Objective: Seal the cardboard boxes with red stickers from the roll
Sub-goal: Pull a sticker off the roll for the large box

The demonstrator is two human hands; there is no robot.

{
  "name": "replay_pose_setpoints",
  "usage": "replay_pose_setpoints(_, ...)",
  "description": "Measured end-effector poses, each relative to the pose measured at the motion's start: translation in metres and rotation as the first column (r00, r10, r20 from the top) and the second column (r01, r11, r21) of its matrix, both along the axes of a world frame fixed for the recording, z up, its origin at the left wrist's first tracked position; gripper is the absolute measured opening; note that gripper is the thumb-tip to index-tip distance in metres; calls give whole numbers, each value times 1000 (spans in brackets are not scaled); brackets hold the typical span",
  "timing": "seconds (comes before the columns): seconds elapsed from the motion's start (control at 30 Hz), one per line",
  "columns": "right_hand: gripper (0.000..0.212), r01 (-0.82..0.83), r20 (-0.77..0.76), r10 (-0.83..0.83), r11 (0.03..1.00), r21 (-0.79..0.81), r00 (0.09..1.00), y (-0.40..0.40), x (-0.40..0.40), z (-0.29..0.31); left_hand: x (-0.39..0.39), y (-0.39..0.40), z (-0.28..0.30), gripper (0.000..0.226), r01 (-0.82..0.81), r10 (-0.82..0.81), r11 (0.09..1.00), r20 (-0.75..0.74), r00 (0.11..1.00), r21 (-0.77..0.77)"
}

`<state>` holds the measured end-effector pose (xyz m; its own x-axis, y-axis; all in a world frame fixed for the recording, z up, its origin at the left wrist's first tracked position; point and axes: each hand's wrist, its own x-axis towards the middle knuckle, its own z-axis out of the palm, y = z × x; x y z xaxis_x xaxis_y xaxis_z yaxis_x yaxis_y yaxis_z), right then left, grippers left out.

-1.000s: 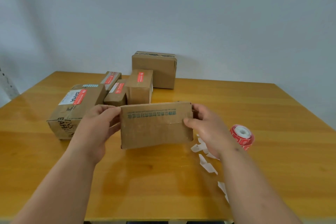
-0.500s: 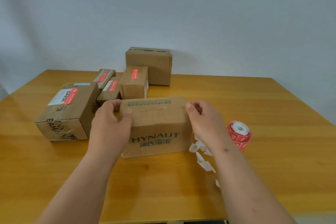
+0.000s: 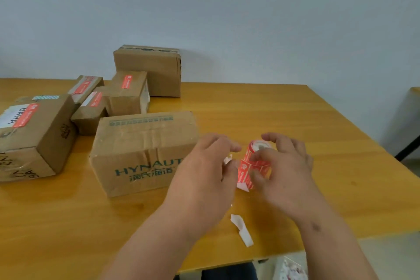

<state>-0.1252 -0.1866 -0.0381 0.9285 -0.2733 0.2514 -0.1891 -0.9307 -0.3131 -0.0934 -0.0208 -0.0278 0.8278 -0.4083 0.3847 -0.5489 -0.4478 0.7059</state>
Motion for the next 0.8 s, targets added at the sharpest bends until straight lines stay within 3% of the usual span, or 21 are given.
replay_pose_setpoints(0.13,4,-47,41,46,999,14,998,-9,-2,-9,3,-19,-20,25,47,-42,998,-131,991,35)
replay_pose_setpoints(0.27,9,-122,93,113,989,85,989,-15,-3,-13,12,-24,-29,37,65,-40,989,-187,982,131)
replay_pose_setpoints(0.4,8,-156,112,144,982,104,983,-21,-3,-11,18,-28,-28,10,67,-38,992,-249,968,110)
replay_pose_setpoints(0.5,9,-175,103,165,980,95,981,-23,-2,-12,21,-30,-30,22,62,-46,997,-287,957,46)
replay_pose_setpoints(0.8,13,-210,105,200,973,91,974,-27,-2,-12,23,-34,-28,24,134,-131,991,-293,947,-10)
